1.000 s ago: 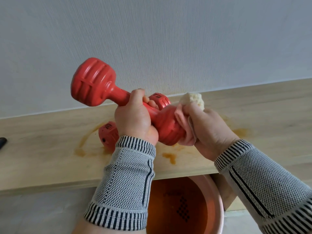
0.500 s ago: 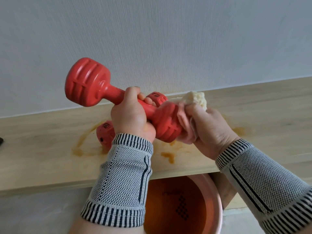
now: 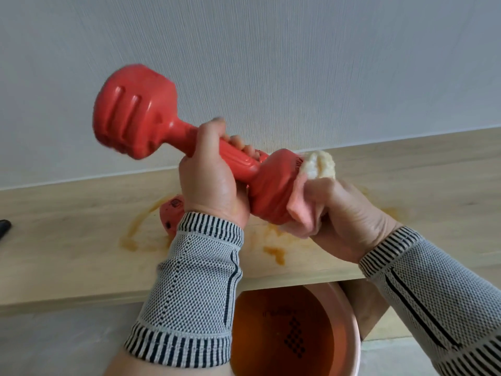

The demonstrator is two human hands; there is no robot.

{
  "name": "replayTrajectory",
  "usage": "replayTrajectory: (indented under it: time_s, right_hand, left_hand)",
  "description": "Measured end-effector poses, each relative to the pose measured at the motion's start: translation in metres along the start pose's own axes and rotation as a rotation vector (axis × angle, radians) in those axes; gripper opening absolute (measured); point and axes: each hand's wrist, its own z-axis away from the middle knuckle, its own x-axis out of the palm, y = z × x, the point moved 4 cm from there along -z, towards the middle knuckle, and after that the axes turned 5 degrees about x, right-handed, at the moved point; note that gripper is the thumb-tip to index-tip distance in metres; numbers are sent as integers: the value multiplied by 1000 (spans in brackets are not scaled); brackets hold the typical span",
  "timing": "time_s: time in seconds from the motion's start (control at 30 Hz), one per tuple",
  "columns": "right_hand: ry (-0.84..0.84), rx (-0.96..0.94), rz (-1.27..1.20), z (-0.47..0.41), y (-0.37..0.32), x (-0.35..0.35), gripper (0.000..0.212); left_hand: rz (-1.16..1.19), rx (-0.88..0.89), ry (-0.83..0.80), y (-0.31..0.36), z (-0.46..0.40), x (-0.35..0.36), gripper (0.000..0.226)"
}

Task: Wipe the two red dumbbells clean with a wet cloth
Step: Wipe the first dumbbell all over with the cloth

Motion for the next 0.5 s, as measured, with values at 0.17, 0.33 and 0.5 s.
replayTrajectory:
  time_s: [0.17,0.33,0.5]
  right_hand:
    - [54,-170,231,1,-2,3,23]
    - [125,-172,88,-2,0,3,60]
    - [194,-109,-33,-2,8,-7,68]
  left_hand:
    - [-55,-59,72,-3,-2,-1,22]
    - [-39,23,137,-5,3,-4,28]
    - [-13,54,195,-1,-4,-12,32]
